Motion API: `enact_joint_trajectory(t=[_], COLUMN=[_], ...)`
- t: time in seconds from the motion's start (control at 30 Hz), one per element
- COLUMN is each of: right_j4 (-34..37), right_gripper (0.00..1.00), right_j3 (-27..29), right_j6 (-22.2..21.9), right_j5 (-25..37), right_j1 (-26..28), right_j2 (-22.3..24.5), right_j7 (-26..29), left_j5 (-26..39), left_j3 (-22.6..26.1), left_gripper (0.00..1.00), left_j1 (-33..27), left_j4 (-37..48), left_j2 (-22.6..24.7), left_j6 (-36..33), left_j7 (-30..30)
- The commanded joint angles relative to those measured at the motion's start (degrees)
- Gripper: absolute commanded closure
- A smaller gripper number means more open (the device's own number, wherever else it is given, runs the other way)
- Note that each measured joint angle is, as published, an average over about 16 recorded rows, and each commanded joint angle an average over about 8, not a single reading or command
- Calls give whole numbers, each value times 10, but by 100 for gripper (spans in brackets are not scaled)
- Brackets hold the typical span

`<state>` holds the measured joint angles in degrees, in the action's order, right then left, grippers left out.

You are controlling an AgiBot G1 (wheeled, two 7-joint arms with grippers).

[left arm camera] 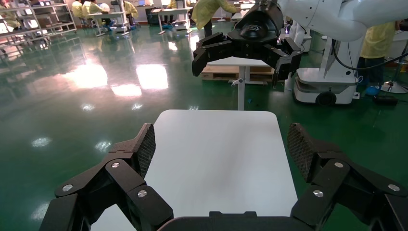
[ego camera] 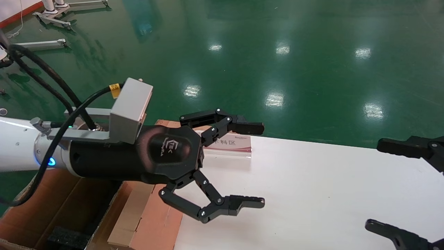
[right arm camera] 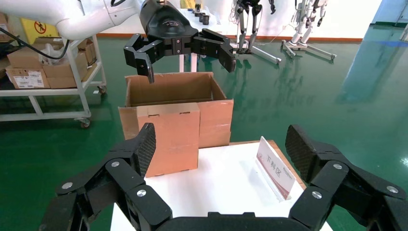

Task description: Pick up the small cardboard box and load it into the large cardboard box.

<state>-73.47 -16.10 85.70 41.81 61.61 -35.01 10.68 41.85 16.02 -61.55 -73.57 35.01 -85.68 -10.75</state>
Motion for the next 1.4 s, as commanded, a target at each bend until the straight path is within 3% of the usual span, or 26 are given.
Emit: enact_joint_trajectory(t=[0.03,1.4], right_j4=[0,0], right_gripper=[0,0], right_j3=[0,-2], right_j6=[0,-1], right_j5=[0,-1], right_j1=[0,0], right_j2=[0,1], right_j7=[0,-1], left_j5=[0,0], left_j3=[0,0], left_gripper=[0,0], left_j1=[0,0], left_j4=[0,0], left_j2=[0,0], left_j6=[0,0], left_j7=[0,0])
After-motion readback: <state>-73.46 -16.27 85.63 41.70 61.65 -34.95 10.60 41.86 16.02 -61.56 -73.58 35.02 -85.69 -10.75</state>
